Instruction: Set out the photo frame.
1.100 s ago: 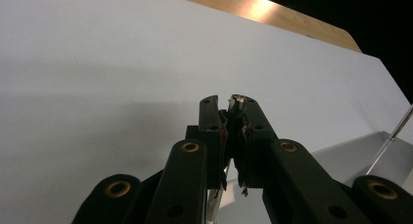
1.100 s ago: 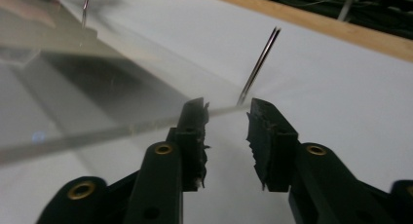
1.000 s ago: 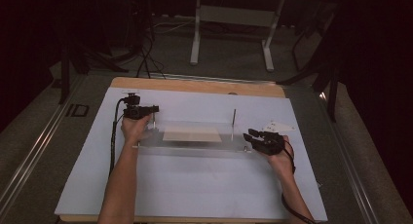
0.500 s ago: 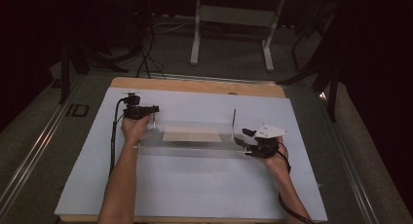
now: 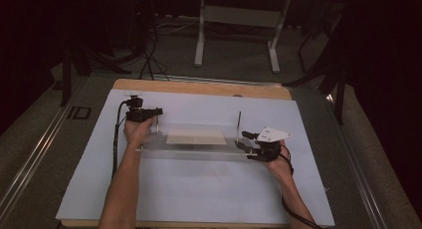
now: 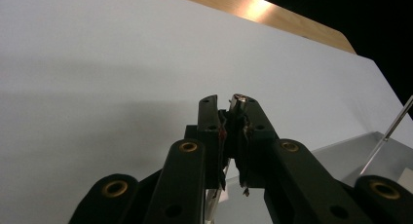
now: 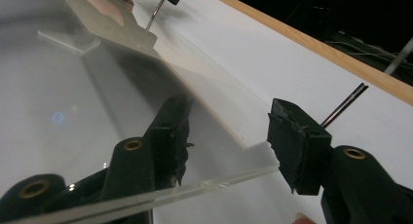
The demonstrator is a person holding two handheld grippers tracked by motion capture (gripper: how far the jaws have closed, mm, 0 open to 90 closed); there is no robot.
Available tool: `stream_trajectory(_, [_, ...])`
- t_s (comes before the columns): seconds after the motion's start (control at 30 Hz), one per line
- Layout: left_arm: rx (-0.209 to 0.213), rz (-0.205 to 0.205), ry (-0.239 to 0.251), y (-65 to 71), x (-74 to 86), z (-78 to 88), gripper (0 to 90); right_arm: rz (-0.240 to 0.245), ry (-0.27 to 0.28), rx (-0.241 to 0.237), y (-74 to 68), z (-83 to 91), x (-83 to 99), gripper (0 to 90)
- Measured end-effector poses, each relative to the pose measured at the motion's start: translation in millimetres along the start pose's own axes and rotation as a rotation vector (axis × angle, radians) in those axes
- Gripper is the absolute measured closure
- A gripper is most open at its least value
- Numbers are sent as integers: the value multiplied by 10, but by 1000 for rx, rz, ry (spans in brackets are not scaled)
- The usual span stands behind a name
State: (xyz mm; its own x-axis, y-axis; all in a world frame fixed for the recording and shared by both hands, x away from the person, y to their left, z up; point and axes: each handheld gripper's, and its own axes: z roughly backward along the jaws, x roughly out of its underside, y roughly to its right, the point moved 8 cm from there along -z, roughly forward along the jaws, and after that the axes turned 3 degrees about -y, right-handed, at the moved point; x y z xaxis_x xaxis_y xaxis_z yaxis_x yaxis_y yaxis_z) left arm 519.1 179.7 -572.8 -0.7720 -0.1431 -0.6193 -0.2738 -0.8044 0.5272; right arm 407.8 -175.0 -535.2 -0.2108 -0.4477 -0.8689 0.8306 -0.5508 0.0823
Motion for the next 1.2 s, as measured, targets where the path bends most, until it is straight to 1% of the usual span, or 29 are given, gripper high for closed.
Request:
stream_trajectory(0.1, [-10,-20,-2,6,2,12,814,-3,0,-6,1,-1,-1,479])
stream_trajectory(0.13, [-10,-20,-2,6,2,12,811,-3,0,-6,1,-1,-1,479])
stream_trajectory(0.17, [-14,-31,3,10,3,18,804,-1,0,-9,3,-2,-2,479])
stream_trajectory(0.2, [-14,-31,3,10,3,18,785,-1,0,-9,3,-2,-2,479])
stream_trajectory(0.23, [-9,-40,11,12,6,26,778,0,0,-9,4,-2,-4,480])
stream_trajectory(0.3, [-4,-45,14,13,8,32,753,2,-1,-9,3,-2,-3,480])
stream_trajectory(0.33, [-5,-56,17,14,8,43,753,2,-1,-9,3,-2,-3,480])
stream_trajectory(0.37, [-3,-73,30,28,-2,69,737,1,0,-9,6,-2,-7,480])
stream_trajectory(0.47, [2,-82,36,45,-14,98,724,-2,0,-11,7,-2,-11,480])
stream_trajectory(0.53, [-6,-109,37,65,-20,123,717,-3,0,-14,8,-2,-12,480])
stream_trajectory(0.57, [-6,-130,36,86,-23,147,695,-4,-1,-14,8,-2,-13,480])
stream_trajectory(0.6, [-6,-130,36,86,-23,147,688,-4,-1,-14,8,-2,-13,480])
stream_trajectory(0.63, [-13,-151,36,102,-23,172,679,-3,-2,-14,11,-1,-14,480])
stream_trajectory(0.67, [-13,-151,36,102,-23,172,672,-3,-2,-14,11,-1,-14,480])
stream_trajectory(0.7, [-23,-174,31,110,-18,197,662,-5,-2,-14,12,-1,-16,480])
stream_trajectory(0.73, [-23,-174,31,110,-18,197,659,-5,-2,-14,12,-1,-16,480])
stream_trajectory(0.77, [-22,-187,37,120,-18,234,652,-7,0,-13,14,-2,-19,480])
stream_trajectory(0.8, [-22,-187,37,120,-18,234,653,-7,0,-13,14,-2,-19,480])
stream_trajectory(0.83, [-7,-202,49,139,-21,284,653,-14,0,-13,14,-1,-22,480])
stream_trajectory(0.87, [-7,-202,49,139,-21,284,650,-14,0,-13,14,-1,-22,480])
stream_trajectory(0.9, [7,-212,72,165,-30,342,650,-19,3,-14,20,0,-29,480])
stream_trajectory(0.93, [7,-212,72,165,-30,342,650,-19,3,-14,20,0,-29,480])
stream_trajectory(1.0, [18,-226,83,196,-27,393,650,-24,7,-12,29,-2,-39,480])
stream_trajectory(1.03, [36,-237,93,231,-15,438,647,-27,6,-14,34,-1,-46,480])
stream_trajectory(1.07, [36,-237,93,231,-15,438,645,-27,6,-14,34,-1,-46,480])
stream_trajectory(1.1, [43,-261,99,270,-3,475,642,-30,3,-16,34,0,-48,480])
stream_trajectory(1.13, [43,-261,99,270,-3,475,635,-30,3,-16,34,0,-48,480])
stream_trajectory(1.17, [49,-282,106,311,6,511,633,-32,2,-16,37,-1,-55,481])
stream_trajectory(1.2, [49,-282,106,311,6,511,633,-32,2,-16,37,-1,-55,481])
